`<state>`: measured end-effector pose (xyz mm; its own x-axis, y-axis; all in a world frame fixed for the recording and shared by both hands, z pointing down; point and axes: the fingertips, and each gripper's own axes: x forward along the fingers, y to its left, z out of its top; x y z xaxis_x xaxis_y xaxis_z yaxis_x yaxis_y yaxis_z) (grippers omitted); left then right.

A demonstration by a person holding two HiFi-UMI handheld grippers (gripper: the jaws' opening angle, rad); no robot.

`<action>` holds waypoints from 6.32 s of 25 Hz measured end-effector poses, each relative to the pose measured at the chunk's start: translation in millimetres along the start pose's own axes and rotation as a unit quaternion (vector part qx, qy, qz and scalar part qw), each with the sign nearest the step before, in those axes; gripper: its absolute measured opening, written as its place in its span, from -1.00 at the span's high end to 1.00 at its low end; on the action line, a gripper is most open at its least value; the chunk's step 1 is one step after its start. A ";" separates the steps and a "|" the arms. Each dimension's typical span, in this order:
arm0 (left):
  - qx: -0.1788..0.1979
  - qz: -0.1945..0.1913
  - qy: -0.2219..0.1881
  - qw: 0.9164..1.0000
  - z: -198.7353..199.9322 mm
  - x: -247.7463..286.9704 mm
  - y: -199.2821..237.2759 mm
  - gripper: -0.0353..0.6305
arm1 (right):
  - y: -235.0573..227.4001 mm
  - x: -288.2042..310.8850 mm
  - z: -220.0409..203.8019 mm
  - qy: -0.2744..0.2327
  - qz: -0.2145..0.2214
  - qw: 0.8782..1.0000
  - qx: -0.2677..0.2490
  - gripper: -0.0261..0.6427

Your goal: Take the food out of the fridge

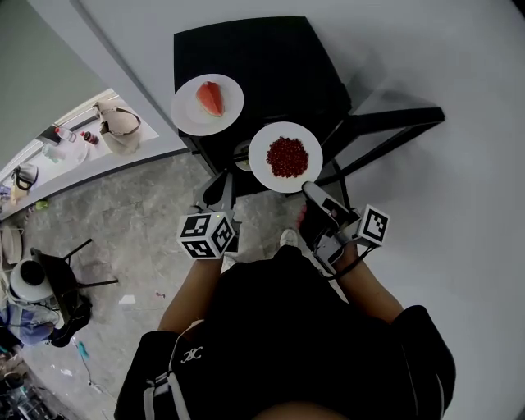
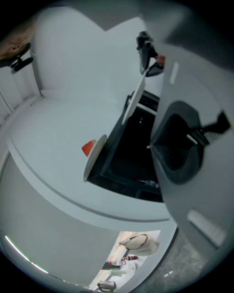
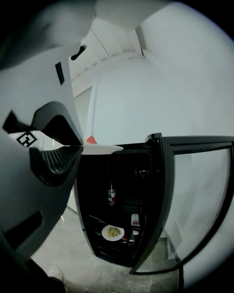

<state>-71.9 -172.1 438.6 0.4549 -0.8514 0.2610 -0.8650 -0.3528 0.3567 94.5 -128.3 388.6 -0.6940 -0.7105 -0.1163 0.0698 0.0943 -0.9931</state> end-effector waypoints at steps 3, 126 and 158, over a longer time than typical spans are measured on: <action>0.002 -0.010 -0.002 1.000 3.0 2.6 -4.8 0.89 | 18.5 4.8 1.8 -0.004 0.013 1.000 -0.006 0.90; -0.022 0.117 0.003 0.993 -274.8 -92.6 80.9 0.90 | -414.5 31.4 -62.7 0.326 -0.212 0.340 -0.856 0.69; 0.029 0.134 -0.079 0.987 -421.2 -27.0 161.8 0.90 | -555.6 118.4 23.0 0.203 -0.216 0.055 -0.953 0.89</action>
<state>-134.9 -42.7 867.1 0.1732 -0.9656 0.1938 -0.9627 -0.1245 0.2401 -9.9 -280.8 926.3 -0.3208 -0.8964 0.3060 0.0499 0.3066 0.9505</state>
